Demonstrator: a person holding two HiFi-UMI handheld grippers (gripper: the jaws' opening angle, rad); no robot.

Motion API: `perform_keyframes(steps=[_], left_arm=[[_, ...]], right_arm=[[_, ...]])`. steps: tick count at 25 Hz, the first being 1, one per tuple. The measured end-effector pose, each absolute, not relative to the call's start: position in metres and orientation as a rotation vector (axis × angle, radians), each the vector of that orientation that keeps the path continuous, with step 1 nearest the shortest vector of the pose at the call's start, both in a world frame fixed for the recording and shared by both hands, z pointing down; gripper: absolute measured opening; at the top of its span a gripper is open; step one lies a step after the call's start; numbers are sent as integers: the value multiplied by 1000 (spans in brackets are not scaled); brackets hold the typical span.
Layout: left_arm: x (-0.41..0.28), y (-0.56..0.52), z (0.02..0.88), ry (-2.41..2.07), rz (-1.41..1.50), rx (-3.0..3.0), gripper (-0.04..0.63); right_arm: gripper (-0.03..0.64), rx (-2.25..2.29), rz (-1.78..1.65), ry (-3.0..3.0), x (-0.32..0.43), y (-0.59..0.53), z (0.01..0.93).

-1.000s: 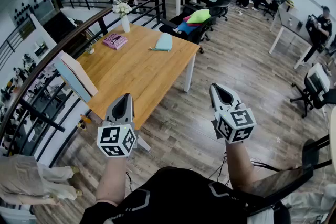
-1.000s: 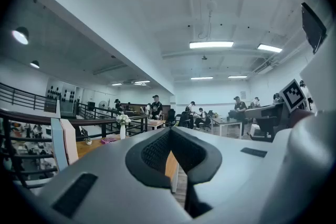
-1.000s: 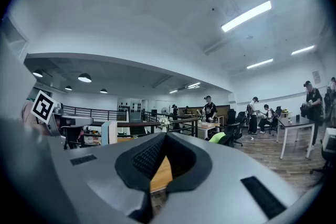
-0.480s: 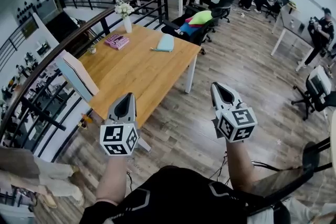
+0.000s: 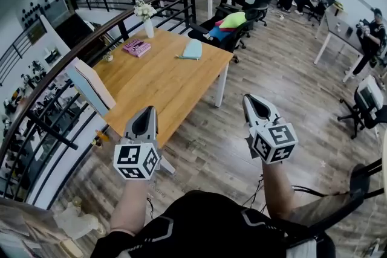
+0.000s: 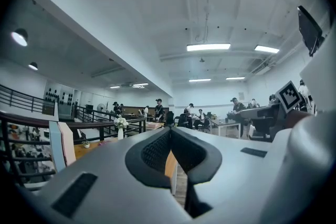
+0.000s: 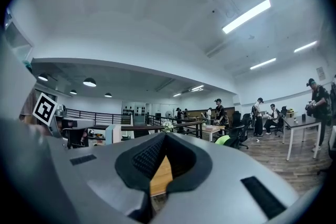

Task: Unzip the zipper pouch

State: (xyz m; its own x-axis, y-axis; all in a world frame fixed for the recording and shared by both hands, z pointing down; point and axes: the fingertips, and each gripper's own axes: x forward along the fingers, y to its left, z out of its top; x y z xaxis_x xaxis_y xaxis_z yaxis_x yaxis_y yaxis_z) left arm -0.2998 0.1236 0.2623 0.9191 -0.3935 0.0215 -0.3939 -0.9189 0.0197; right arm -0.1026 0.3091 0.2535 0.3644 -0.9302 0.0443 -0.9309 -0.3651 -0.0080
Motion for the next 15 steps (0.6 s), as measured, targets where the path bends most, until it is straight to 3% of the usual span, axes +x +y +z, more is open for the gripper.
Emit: perform_keyframes(steps=[12,15], left_arm=[[-294,128,270,-646,75,3050,31],[-289,130,276,-624,91,3041,32]], right_arm=[[37,2566,27,-1767,-95,318,248],[78,2557,29,-1780,-92,318,249]])
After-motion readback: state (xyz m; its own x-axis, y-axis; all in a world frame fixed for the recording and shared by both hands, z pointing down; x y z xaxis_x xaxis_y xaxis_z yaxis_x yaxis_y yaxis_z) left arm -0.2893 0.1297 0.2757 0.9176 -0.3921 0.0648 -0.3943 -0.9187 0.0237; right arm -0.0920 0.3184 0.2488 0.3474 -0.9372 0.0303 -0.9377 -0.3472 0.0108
